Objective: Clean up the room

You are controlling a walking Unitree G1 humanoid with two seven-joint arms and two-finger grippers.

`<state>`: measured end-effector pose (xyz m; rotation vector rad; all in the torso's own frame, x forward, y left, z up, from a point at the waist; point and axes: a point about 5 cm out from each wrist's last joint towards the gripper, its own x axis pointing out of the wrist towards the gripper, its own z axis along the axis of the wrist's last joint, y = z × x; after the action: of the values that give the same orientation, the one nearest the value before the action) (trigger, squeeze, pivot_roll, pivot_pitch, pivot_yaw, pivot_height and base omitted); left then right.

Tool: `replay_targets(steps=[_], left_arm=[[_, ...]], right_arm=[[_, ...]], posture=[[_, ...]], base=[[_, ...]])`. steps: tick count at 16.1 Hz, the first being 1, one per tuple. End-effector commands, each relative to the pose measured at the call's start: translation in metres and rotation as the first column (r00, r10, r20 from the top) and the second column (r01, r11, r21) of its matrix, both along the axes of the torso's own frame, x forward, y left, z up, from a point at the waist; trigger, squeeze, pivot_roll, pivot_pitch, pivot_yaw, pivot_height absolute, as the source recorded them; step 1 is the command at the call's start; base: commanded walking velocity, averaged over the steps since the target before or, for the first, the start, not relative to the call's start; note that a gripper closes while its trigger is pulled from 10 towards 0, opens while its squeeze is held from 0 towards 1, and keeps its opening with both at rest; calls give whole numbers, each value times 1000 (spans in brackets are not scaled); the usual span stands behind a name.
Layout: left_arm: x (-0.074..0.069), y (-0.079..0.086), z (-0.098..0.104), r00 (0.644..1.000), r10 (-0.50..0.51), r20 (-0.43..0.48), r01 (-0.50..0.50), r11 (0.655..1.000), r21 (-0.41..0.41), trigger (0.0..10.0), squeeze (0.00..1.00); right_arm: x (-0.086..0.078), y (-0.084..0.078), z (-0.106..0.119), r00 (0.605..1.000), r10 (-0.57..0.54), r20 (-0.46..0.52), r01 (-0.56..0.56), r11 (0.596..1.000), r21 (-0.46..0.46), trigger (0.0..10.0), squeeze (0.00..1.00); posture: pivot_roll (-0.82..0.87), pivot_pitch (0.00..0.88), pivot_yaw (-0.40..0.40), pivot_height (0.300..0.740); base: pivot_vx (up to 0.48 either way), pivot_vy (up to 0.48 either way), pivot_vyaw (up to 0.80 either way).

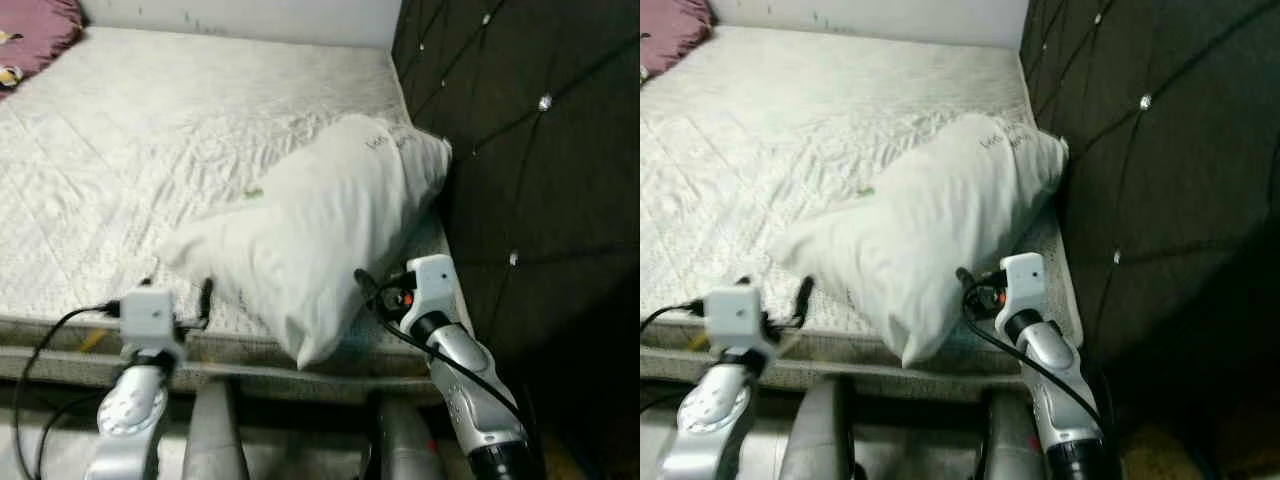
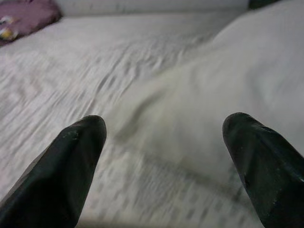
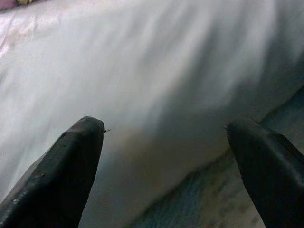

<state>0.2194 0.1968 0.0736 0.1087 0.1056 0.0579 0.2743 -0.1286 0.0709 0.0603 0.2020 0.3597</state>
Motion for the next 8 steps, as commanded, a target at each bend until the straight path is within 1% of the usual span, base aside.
replay_targets(steps=[1, 2, 3, 4, 5, 6, 7, 8], left_arm=[[-11, 5, 0, 1000, 4, -16, -4, 1000, 30, 10000, 0], [-21, 10, 1, 1000, 19, -4, -19, 1000, 20, 10000, 0], [-30, 14, 1, 999, 38, -13, -38, 999, 22, 10000, 0], [-35, 17, 0, 998, 57, -24, -56, 998, 30, 10000, 0], [-39, 19, 0, 997, 77, -26, -76, 997, 32, 10000, 0], [-40, 18, 0, 997, 74, -28, -73, 997, 36, 10000, 0], [-41, 18, 1, 997, 70, -30, -69, 997, 38, 10000, 0], [-41, 18, 2, 997, 69, -31, -68, 997, 37, 10000, 0]], right_arm=[[2, -4, -6, 998, 35, -46, -37, 999, -31, 10000, 0], [4, -7, -7, 997, 51, -61, -54, 998, -43, 10000, 0], [6, -11, -10, 994, 67, -84, -71, 996, -51, 10000, 0], [6, -13, -11, 993, 73, -98, -79, 995, -57, 10000, 0], [2, -13, -15, 981, 130, -144, -138, 990, -41, 10000, 0], [-6, -9, -20, 951, 233, -203, -245, 969, -38, 10000, 0], [-11, -8, -22, 925, 294, -241, -307, 952, -17, 10000, 0], [-13, -8, -21, 908, 342, -243, -358, 933, -24, 10000, 0]], posture=[[53, 0, -45, 528], [64, 0, -52, 528], [78, 0, -60, 528], [92, 0, -66, 528], [94, 1, -66, 528], [103, 3, -68, 528], [104, 5, -64, 528], [101, 6, -58, 528]], base=[[0, 0, 0], [0, 0, 0], [0, 0, 0], [0, 0, 0], [0, 0, 0], [0, 0, 0], [0, 0, 0], [0, 0, 0]])
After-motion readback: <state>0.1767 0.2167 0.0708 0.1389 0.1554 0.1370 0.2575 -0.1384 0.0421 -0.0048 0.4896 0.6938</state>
